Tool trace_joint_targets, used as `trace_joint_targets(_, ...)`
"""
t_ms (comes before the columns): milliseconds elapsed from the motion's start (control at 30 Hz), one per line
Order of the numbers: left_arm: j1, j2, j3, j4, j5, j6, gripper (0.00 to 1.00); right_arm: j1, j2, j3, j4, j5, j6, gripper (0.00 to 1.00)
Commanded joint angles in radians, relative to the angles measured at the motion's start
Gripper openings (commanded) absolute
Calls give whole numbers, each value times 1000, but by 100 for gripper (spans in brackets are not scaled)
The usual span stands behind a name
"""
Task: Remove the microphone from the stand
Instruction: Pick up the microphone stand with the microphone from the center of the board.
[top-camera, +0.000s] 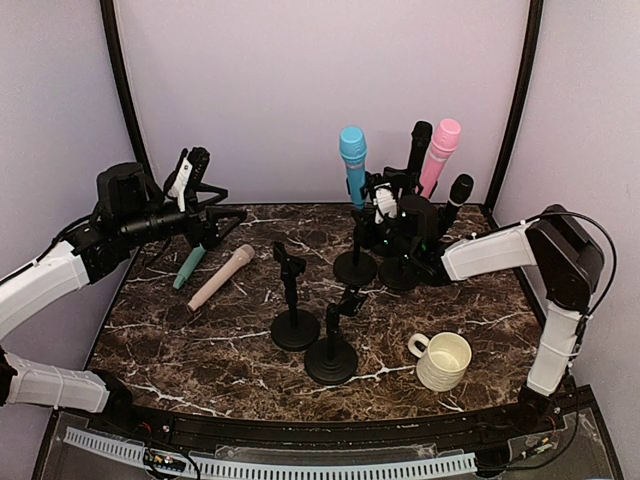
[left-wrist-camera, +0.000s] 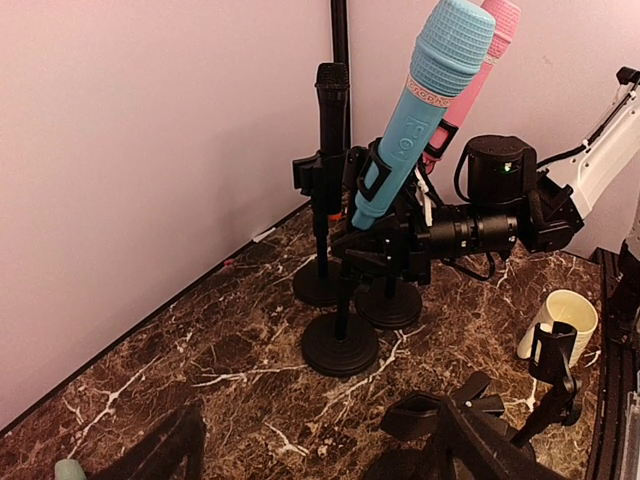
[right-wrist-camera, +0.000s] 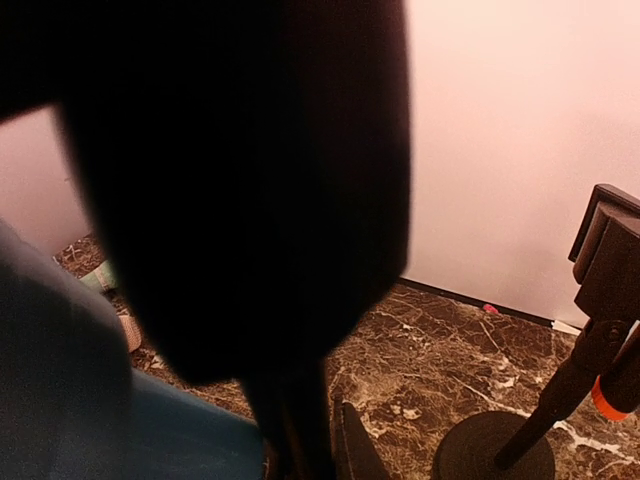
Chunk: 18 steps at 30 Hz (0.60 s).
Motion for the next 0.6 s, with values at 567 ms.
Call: trace_joint_targets(567, -9, -58, -42, 39, -167, -12, 82, 143, -230, 191, -65, 113, -34, 0)
